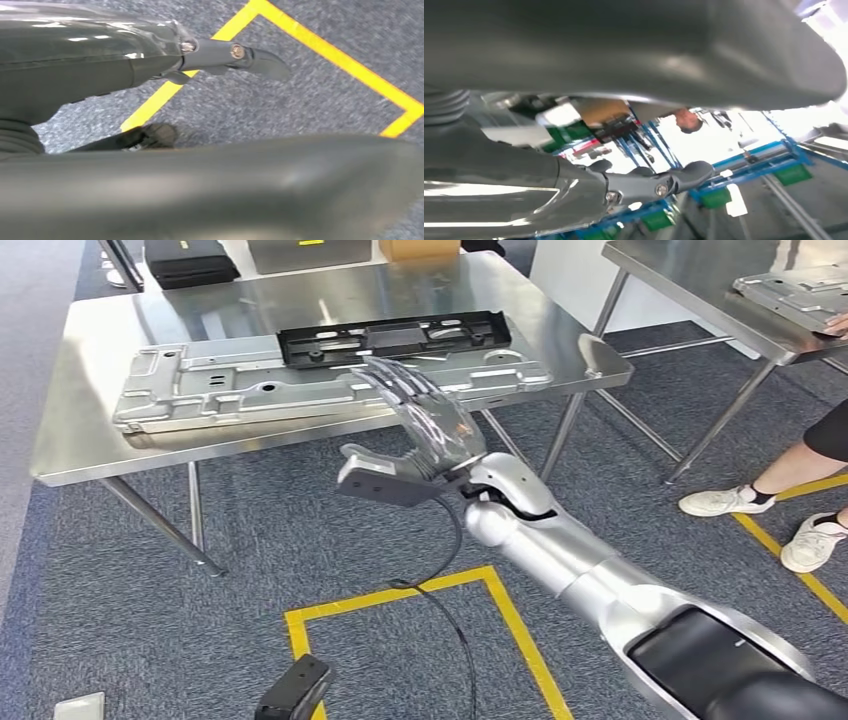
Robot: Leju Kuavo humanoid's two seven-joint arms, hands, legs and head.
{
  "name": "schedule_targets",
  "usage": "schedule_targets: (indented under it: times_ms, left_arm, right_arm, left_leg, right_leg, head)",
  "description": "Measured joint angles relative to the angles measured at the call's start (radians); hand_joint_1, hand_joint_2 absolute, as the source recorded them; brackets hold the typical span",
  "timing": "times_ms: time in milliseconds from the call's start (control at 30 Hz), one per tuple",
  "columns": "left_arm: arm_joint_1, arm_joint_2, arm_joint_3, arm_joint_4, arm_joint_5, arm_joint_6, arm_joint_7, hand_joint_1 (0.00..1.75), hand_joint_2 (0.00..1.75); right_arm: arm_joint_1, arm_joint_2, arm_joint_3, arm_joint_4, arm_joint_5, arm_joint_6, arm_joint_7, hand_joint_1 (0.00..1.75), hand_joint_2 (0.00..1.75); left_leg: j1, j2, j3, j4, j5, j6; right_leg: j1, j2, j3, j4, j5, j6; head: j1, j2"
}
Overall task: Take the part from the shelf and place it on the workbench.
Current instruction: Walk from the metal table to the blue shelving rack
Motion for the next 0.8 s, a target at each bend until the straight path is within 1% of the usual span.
schedule_targets:
  times_ms: [67, 167, 300, 433, 567, 667, 800]
  left_arm:
    - [0.001, 0.000, 0.000, 0.000, 0.001, 0.002, 0.000, 0.00, 0.00]
    - [0.006, 0.001, 0.002, 0.000, 0.001, 0.004, 0.000, 0.00, 0.00]
    - [0.010, 0.005, 0.007, 0.000, 0.002, 0.007, 0.001, 0.00, 1.75]
    - [0.016, 0.010, 0.013, 0.000, 0.002, 0.013, 0.001, 0.00, 1.75]
    - [0.023, 0.012, 0.017, 0.000, 0.002, 0.022, -0.002, 0.00, 1.75]
    - [0.030, 0.013, 0.023, 0.000, 0.004, 0.030, -0.005, 0.00, 1.75]
    - [0.041, 0.013, 0.030, 0.000, 0.006, 0.036, -0.002, 0.00, 1.75]
  right_arm:
    - [0.057, -0.002, -0.043, 0.051, -0.052, -0.026, -0.048, 0.00, 0.00]
    - [0.139, -0.002, -0.117, 0.140, -0.136, -0.039, -0.117, 0.00, 0.00]
    - [0.230, 0.000, -0.205, 0.236, -0.212, -0.034, -0.156, 0.00, 0.00]
    - [0.307, 0.011, -0.295, 0.316, -0.288, -0.016, -0.180, 0.00, 0.00]
    - [0.393, 0.025, -0.397, 0.403, -0.366, 0.002, -0.212, 0.00, 1.75]
    - [0.467, 0.033, -0.475, 0.468, -0.431, 0.044, -0.221, 0.00, 1.75]
    - [0.580, 0.037, -0.588, 0.549, -0.533, 0.152, -0.123, 0.00, 1.75]
  left_leg:
    - [0.001, -0.002, 0.000, -0.003, -0.004, -0.004]
    - [0.000, -0.003, -0.001, -0.002, -0.004, 0.000]
    - [-0.002, -0.003, -0.001, -0.001, -0.004, 0.005]
    - [-0.002, -0.003, -0.001, -0.001, -0.004, 0.006]
    - [-0.001, -0.003, -0.001, -0.001, -0.004, 0.006]
    - [0.000, -0.003, -0.001, -0.002, -0.004, 0.006]
    - [0.001, -0.003, -0.001, -0.003, -0.004, 0.006]
  right_leg:
    - [0.000, -0.002, 0.001, -0.001, 0.000, -0.001]
    - [0.000, -0.003, 0.004, -0.007, 0.004, 0.006]
    - [-0.002, -0.003, 0.004, -0.009, 0.007, 0.011]
    - [-0.002, -0.003, 0.003, -0.009, 0.007, 0.011]
    - [-0.002, -0.004, 0.003, -0.009, 0.007, 0.011]
    - [-0.001, -0.004, 0.002, -0.009, 0.006, 0.012]
    - [-0.001, -0.004, 0.002, -0.009, 0.005, 0.012]
  head:
    - [0.001, 0.000]
    - [0.001, 0.000]
    - [0.001, 0.000]
    - [0.001, 0.000]
    - [0.001, 0.000]
    - [0.001, 0.000]
    - [0.001, 0.000]
